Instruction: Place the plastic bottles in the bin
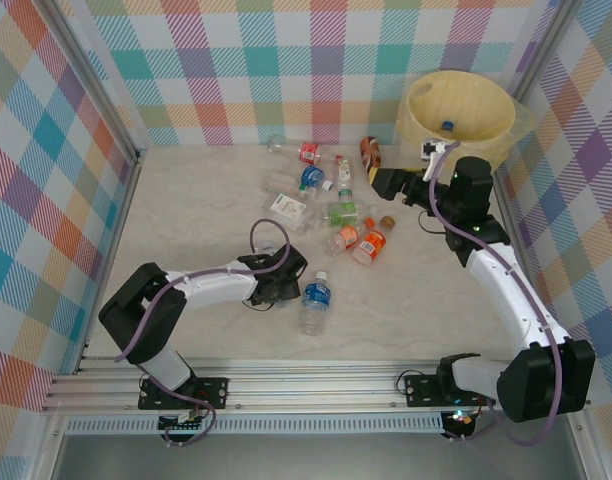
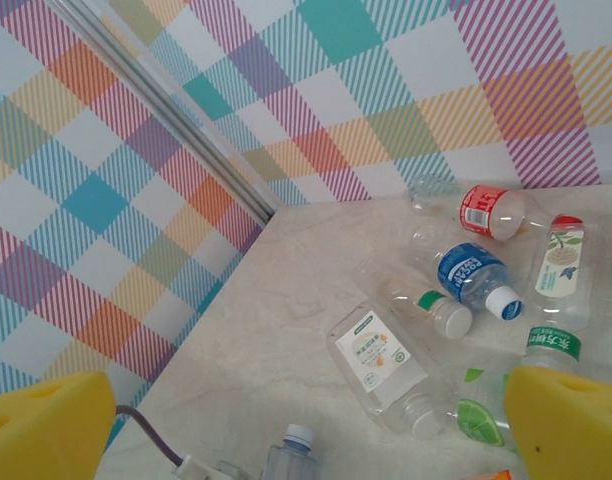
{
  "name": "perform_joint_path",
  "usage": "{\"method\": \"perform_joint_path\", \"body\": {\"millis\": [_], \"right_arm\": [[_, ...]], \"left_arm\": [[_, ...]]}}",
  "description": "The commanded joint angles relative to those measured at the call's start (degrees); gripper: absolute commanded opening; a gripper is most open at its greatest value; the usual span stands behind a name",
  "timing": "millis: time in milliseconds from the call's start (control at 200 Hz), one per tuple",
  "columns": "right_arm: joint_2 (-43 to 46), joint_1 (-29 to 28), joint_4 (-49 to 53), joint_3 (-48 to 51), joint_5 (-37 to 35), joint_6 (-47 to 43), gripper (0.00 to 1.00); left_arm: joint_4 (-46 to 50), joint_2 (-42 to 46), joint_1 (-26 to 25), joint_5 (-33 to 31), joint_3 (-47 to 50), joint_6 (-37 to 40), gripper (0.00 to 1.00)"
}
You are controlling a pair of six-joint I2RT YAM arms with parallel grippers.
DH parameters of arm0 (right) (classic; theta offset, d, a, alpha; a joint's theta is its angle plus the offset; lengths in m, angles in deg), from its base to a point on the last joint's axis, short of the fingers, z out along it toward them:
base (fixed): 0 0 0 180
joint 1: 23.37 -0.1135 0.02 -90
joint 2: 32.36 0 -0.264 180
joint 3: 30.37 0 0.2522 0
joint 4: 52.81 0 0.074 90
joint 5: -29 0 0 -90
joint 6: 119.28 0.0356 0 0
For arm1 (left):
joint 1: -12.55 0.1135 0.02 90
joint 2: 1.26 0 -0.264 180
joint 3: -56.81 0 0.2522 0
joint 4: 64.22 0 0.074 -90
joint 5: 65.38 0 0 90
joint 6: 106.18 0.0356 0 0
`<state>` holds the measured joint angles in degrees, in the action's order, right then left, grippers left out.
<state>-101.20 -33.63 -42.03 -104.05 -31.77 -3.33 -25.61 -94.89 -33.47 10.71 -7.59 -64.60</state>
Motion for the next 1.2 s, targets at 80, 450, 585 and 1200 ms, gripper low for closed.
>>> {"method": "perform_joint_path", "body": {"millis": [80, 450, 585, 1200], "right_arm": [[-0.27, -1.27, -1.28, 0.33, 1.25, 0.07, 1.00], [-0.38, -2.28, -0.80, 0.02, 0.88, -0.38, 1.00], [-0.72, -2.74, -1.52, -0.09, 0.89, -0.21, 1.00], [-7.17, -5.12, 1.80, -7.28, 2.95, 10.19, 1.00]], "left_arm": [[-2.39, -1.03, -0.84, 1.37, -0.58, 1.38, 0.64], [-3.89, 0.86, -0.83, -0.53, 0.63, 3.26, 0.47], [-5.06, 2.90, -0.66, -0.58, 0.45, 6.18, 0.41], [-19.79, 13.52, 7.97, 22.83, -7.95, 25.42, 0.39]]}}
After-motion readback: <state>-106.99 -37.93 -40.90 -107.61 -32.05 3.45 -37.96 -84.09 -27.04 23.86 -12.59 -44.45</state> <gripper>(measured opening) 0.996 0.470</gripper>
